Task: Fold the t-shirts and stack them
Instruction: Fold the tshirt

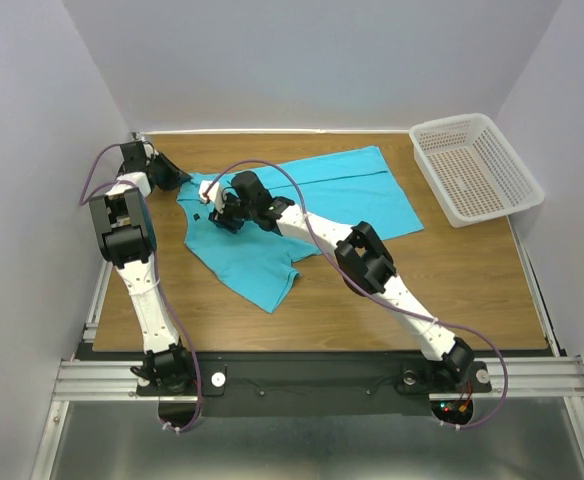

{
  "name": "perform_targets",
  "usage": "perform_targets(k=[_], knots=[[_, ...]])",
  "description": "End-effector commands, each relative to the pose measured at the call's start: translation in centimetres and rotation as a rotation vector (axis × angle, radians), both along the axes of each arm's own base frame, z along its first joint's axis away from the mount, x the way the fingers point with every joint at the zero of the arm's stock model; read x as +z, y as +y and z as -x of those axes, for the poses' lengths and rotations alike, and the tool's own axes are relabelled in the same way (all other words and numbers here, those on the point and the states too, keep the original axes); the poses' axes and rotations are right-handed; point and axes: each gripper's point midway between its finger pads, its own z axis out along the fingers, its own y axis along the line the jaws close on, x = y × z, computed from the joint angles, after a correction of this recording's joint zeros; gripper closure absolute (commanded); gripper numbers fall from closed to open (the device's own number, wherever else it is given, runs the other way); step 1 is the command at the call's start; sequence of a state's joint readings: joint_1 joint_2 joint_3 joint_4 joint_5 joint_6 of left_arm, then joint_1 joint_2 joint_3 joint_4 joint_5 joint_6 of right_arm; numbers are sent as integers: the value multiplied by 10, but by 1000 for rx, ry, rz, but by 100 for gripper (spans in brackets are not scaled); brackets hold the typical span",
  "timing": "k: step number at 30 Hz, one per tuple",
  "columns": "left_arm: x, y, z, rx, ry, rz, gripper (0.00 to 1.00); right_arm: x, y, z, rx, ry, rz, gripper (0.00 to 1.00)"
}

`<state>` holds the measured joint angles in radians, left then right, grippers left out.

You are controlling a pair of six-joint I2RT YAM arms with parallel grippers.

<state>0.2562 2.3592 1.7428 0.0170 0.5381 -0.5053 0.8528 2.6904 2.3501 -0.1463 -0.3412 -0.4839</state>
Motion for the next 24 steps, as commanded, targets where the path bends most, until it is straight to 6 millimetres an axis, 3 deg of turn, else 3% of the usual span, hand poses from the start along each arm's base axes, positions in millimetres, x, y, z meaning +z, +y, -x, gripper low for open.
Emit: perform_targets(k=[1,18,24], knots=[[4,2,-6,-13,-14,-13,83,51,22,2,21,-45,-129,50],[2,1,-4,-17,-10,-12,83,22,30,0,-22,-38,-126,59],[1,1,-4,-18,-9,-13,83,18,28,0,-16,-39,-117,74]])
